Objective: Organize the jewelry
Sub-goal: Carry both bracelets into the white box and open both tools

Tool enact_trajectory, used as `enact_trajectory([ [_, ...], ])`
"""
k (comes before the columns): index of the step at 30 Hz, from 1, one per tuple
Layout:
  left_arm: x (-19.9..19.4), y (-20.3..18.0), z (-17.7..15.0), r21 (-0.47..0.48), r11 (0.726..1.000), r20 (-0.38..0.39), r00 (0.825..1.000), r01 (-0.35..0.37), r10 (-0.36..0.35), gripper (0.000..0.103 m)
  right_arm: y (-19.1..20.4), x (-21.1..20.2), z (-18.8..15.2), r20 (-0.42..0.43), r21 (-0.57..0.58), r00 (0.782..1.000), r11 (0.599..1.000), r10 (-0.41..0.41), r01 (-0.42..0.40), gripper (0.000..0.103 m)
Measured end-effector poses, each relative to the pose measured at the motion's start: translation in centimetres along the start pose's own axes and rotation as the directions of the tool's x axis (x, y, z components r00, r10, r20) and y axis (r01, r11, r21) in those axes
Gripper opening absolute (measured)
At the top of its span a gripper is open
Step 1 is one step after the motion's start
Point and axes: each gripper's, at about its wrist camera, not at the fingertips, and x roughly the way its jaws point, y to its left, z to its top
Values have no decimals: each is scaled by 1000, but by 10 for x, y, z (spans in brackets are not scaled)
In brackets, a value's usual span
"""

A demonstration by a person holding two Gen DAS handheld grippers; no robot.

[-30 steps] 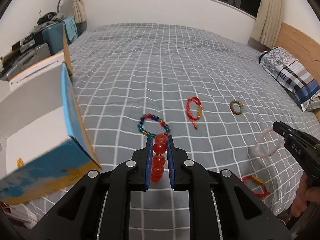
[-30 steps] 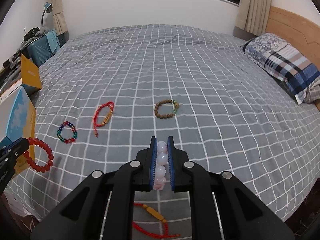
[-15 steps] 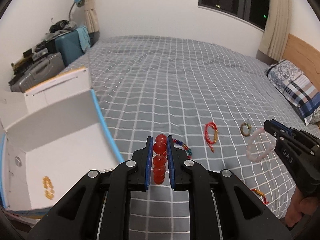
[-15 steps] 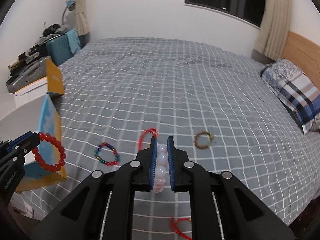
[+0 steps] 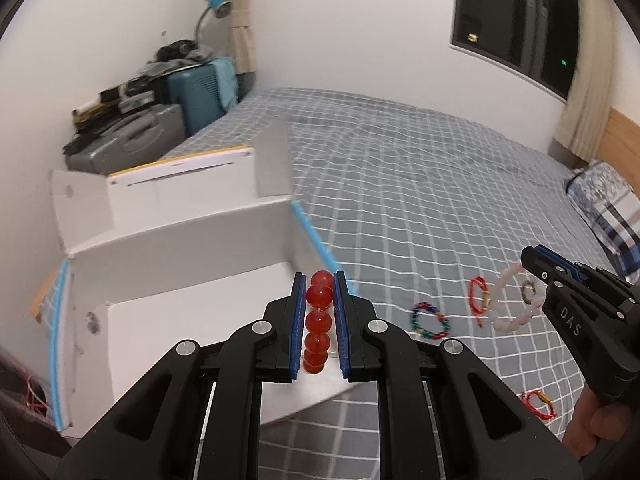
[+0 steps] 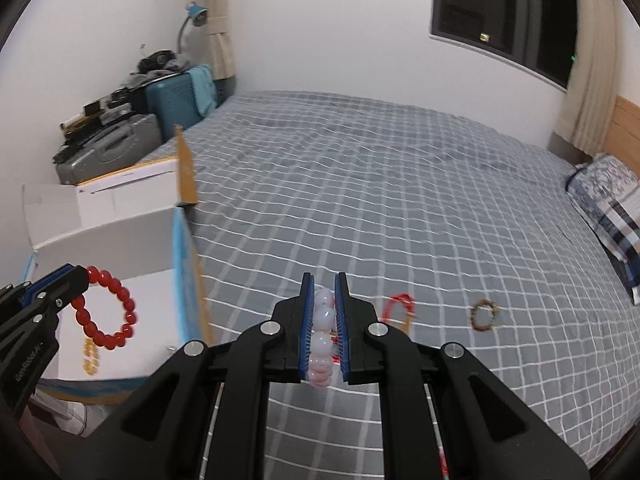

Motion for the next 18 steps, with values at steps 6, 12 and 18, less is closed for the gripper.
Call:
enact_trajectory([
  [6,-8,50,-2,-51,997,-4,999,-53,53,13,51,-8,8,19,-51,998,997,59,-58,10],
  [12,-15,94,-9,-88,989,-18,993,-115,114,13,103,-11,12,23,-101,993,988,119,-116,10],
  [18,-14,131,-20,-122,980,-50,987,-159,154,13,145,-3,9,-3,-140,986,976,167,-166,10],
])
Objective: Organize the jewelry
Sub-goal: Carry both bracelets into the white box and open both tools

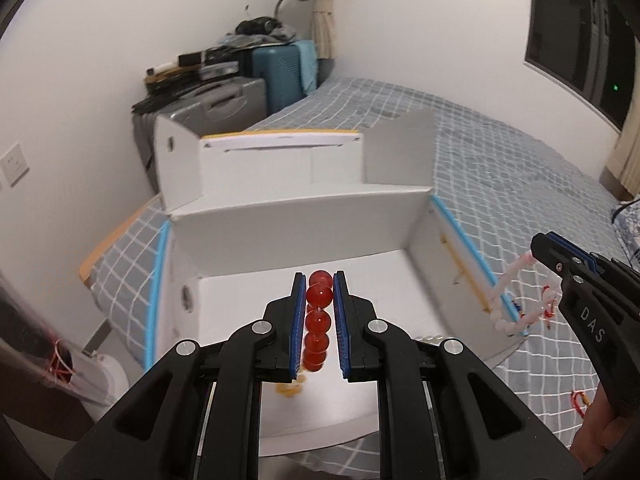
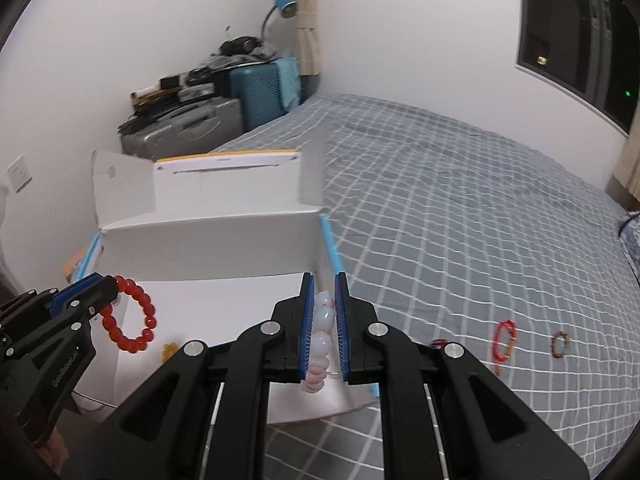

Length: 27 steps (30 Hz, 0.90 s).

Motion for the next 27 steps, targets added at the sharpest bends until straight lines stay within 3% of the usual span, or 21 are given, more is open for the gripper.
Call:
enact_trajectory([
  [8,23,29,-15,-26,998,-69,996,-51,49,13,36,30,-9,-60,-32,997,998,53,-55,10],
  [14,46,41,-26,-47,998,-140,989,-53,46,13,54,56,-19,-138,-46,988,996,73,-80,9],
  [27,72,50,-38,-54,996,-213,975,-72,59,13,64,88,-39,-251,-52,965,995,74,-90,9],
])
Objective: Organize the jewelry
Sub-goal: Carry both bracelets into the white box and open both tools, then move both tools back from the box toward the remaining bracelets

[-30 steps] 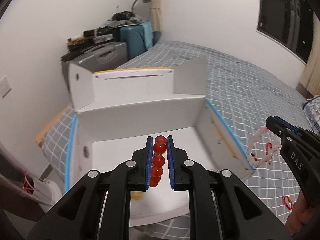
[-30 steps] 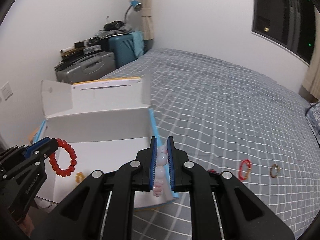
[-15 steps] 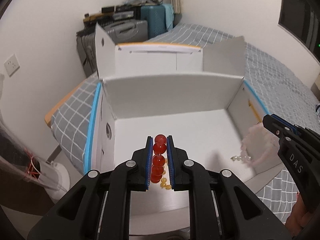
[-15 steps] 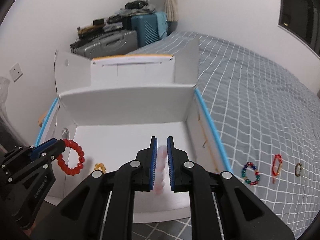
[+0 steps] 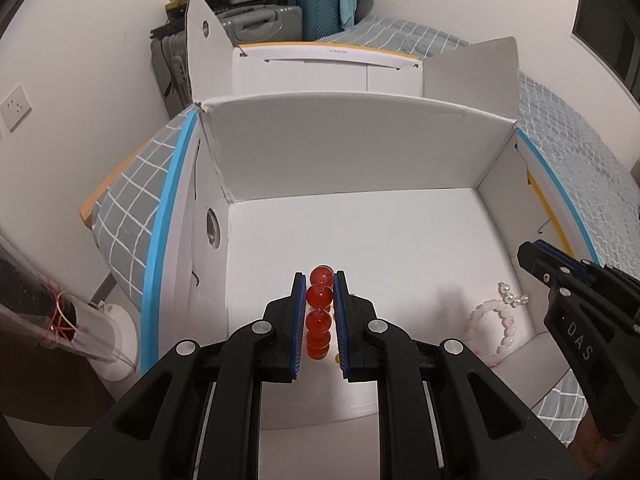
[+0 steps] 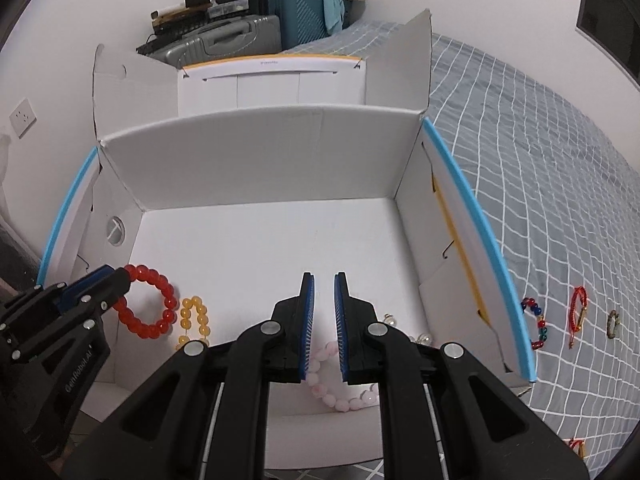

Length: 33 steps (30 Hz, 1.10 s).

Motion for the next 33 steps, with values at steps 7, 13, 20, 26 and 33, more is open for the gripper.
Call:
enact_trajectory([
  [7,-9,-1,3,2,999,27,999,-41,41,18,0,6,-3,-18,1,1000,1000,-5,5,13],
  [13,-27,2,3,-20,998,75,995,-58,60,50,-5,-9,-2,23,22,1000,1000,-13,12,54],
  [20,-54,-1,3,-43,997,158,985,-60,67,85,-20,-34,-4,71,37,997,999,-32,29,80],
  [26,-79,-15,4,-27,998,221,973,-55,59,95,-41,-55,-10,101,61,994,998,-36,30,92],
  [33,-98,-33,3,-3,999,255,966,-42,42,97,-66,-88,-22,153,91,986,994,-73,60,95],
])
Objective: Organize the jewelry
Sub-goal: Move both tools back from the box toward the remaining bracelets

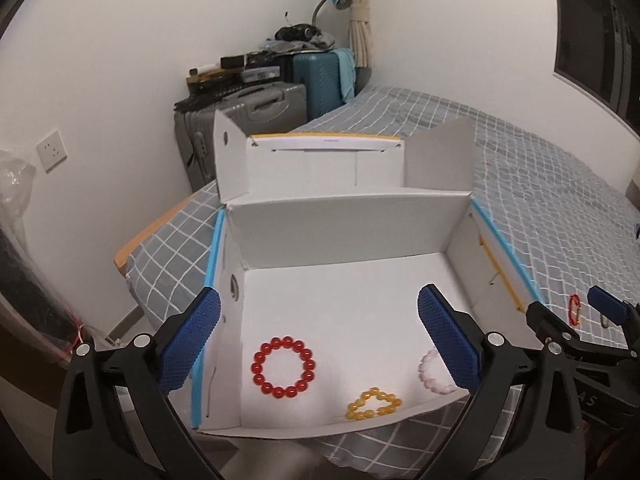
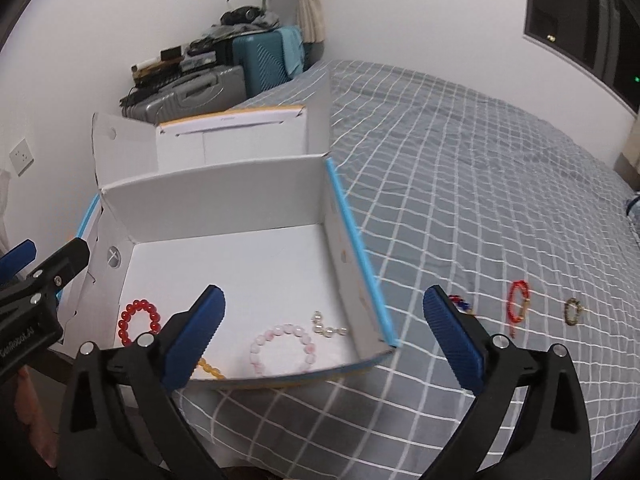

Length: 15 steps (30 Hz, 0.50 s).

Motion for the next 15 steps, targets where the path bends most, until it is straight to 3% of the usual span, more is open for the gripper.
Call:
enact_trajectory([
  [7,-13,-31,-4,27,998,17,999,48,-49,97,-39,-34,-13,39,25,998,999,-49,48,95],
  [15,-26,-101,-13,95,984,22,988,153,-156,97,-102,-71,-40,54,86,989,988,-136,131,95],
])
